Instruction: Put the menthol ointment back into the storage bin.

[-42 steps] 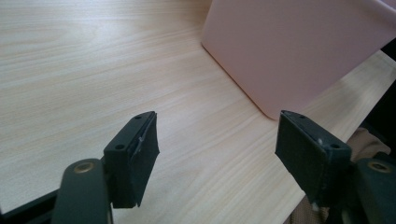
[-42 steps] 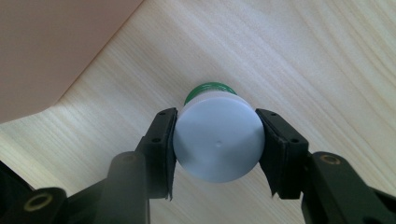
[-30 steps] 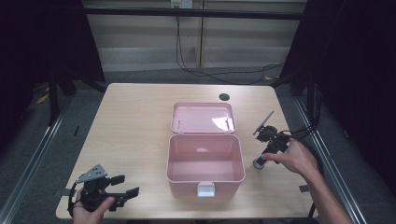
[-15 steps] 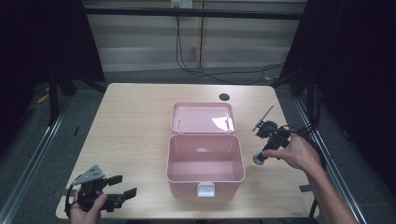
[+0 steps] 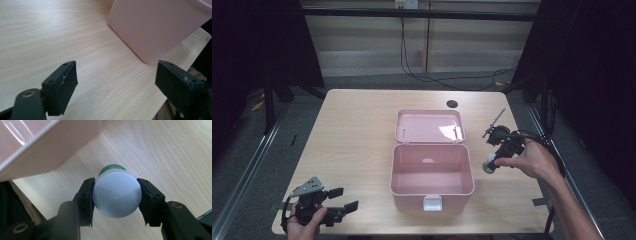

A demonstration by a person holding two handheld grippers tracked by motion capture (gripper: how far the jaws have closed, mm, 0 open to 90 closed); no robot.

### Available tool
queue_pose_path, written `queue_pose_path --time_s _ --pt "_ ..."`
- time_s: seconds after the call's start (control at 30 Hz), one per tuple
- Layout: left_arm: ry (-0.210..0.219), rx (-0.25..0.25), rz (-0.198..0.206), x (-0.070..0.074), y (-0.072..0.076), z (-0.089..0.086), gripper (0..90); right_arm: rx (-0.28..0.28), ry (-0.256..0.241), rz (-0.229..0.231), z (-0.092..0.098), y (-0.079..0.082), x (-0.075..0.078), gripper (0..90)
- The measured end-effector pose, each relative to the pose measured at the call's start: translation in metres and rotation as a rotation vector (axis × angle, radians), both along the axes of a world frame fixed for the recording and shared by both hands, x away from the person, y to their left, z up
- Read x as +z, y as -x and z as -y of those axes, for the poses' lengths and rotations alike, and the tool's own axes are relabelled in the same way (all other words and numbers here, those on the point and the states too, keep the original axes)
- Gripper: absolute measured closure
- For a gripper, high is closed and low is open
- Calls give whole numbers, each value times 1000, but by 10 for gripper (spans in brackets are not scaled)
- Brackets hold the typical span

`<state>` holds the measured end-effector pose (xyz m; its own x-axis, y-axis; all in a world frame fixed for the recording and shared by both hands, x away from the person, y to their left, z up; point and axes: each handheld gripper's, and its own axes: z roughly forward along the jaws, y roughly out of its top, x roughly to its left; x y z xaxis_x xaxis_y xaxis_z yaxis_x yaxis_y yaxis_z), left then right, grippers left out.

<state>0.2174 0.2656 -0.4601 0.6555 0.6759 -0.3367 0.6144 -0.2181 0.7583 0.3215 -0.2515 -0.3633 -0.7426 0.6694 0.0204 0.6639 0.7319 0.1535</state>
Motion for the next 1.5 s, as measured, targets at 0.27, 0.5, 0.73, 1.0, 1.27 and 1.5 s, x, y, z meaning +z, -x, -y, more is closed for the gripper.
queue_pose_path --time_s 0.27,0.5,0.73,1.0,1.27,1.5 --pt "-6 2 -2 0 0 1 201 10 5 29 -4 1 18 515" --pt "-9 -1 -1 0 0 2 201 66 6 67 -12 7 40 515" --pt "-9 -5 -1 0 0 2 201 99 -1 77 -19 8 54 515" --pt "-7 -10 -2 0 0 2 201 144 1 97 -35 9 70 515" --pt "-5 -11 -3 0 0 2 201 208 -6 103 -56 7 73 515" --pt "-4 -12 -1 0 0 2 201 264 -15 126 -80 8 77 515"
